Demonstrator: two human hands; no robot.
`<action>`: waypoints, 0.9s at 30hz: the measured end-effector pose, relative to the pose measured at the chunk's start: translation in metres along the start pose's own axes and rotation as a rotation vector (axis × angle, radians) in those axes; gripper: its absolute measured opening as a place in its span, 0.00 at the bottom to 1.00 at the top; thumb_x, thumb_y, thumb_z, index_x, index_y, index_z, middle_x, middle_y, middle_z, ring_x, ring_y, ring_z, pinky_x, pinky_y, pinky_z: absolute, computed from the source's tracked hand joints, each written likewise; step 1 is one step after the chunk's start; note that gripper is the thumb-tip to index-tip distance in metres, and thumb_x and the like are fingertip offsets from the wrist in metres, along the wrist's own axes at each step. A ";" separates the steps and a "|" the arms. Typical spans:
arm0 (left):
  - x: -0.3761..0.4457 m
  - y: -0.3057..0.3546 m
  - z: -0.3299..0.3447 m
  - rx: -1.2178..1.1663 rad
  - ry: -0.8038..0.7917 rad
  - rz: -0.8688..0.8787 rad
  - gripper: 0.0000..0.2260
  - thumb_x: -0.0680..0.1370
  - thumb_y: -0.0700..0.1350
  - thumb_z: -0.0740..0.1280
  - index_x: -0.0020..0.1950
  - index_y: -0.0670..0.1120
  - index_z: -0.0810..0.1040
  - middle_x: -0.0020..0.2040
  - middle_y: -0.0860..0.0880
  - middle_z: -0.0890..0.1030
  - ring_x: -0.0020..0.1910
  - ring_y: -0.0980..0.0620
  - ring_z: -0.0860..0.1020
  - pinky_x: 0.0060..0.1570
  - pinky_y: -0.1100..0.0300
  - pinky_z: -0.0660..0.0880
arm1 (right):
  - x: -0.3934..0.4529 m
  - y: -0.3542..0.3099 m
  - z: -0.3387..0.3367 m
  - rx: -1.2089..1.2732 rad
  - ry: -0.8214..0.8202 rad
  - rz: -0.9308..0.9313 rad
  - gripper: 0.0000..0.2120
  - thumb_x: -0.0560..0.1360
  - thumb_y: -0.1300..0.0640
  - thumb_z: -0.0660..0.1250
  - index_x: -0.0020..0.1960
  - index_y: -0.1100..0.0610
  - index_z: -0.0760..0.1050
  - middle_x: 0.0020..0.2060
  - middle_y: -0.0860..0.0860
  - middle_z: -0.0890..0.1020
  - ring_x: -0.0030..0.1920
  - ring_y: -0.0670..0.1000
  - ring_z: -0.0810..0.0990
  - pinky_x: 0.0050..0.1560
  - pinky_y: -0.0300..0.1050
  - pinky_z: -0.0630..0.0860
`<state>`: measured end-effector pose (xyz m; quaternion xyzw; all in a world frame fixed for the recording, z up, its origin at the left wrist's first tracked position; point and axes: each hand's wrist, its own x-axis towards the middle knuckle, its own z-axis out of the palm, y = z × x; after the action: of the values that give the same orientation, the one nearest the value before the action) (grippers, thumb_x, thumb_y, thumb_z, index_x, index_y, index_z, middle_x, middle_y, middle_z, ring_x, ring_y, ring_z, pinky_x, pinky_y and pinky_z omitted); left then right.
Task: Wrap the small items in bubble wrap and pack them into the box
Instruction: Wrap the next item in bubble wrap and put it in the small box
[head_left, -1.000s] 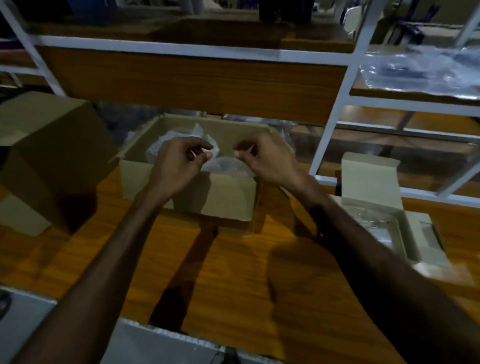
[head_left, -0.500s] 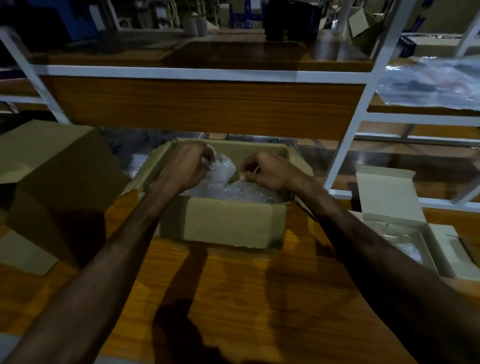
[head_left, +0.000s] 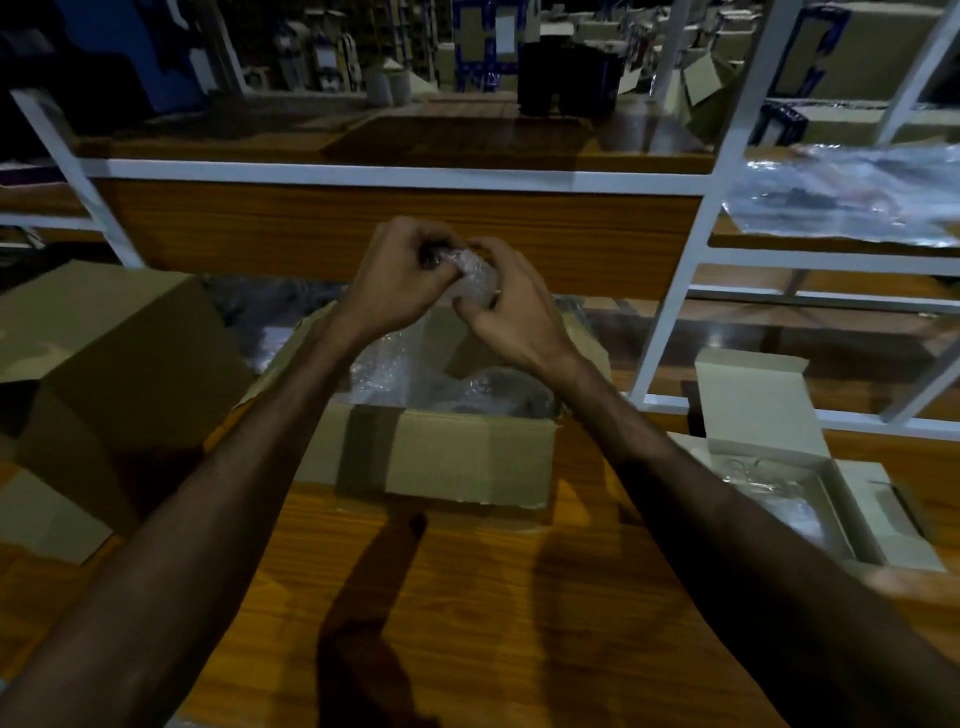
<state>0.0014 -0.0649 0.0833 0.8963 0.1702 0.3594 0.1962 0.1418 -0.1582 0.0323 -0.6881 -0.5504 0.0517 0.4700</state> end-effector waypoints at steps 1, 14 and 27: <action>0.004 0.004 -0.003 -0.017 0.007 0.011 0.04 0.79 0.40 0.73 0.53 0.46 0.86 0.46 0.51 0.85 0.45 0.60 0.83 0.45 0.67 0.80 | -0.001 0.000 -0.004 0.013 0.054 0.010 0.34 0.75 0.50 0.71 0.78 0.48 0.65 0.71 0.51 0.72 0.68 0.52 0.73 0.61 0.55 0.79; 0.018 0.040 -0.026 -0.154 0.107 -0.103 0.05 0.79 0.41 0.73 0.51 0.41 0.87 0.45 0.46 0.87 0.46 0.50 0.85 0.47 0.52 0.83 | -0.024 0.009 -0.086 -0.126 0.374 -0.084 0.19 0.79 0.60 0.69 0.70 0.55 0.75 0.62 0.50 0.82 0.58 0.40 0.77 0.53 0.31 0.76; 0.011 0.098 -0.004 -0.158 -0.593 -0.141 0.17 0.72 0.55 0.75 0.46 0.40 0.85 0.34 0.46 0.79 0.29 0.48 0.71 0.26 0.58 0.66 | -0.117 0.057 -0.246 -0.047 -0.199 0.124 0.09 0.81 0.59 0.68 0.60 0.59 0.79 0.52 0.56 0.84 0.47 0.54 0.86 0.45 0.55 0.86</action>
<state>0.0223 -0.1443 0.1386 0.9300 0.1389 0.0801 0.3306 0.2815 -0.3953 0.0764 -0.7230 -0.5519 0.1358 0.3928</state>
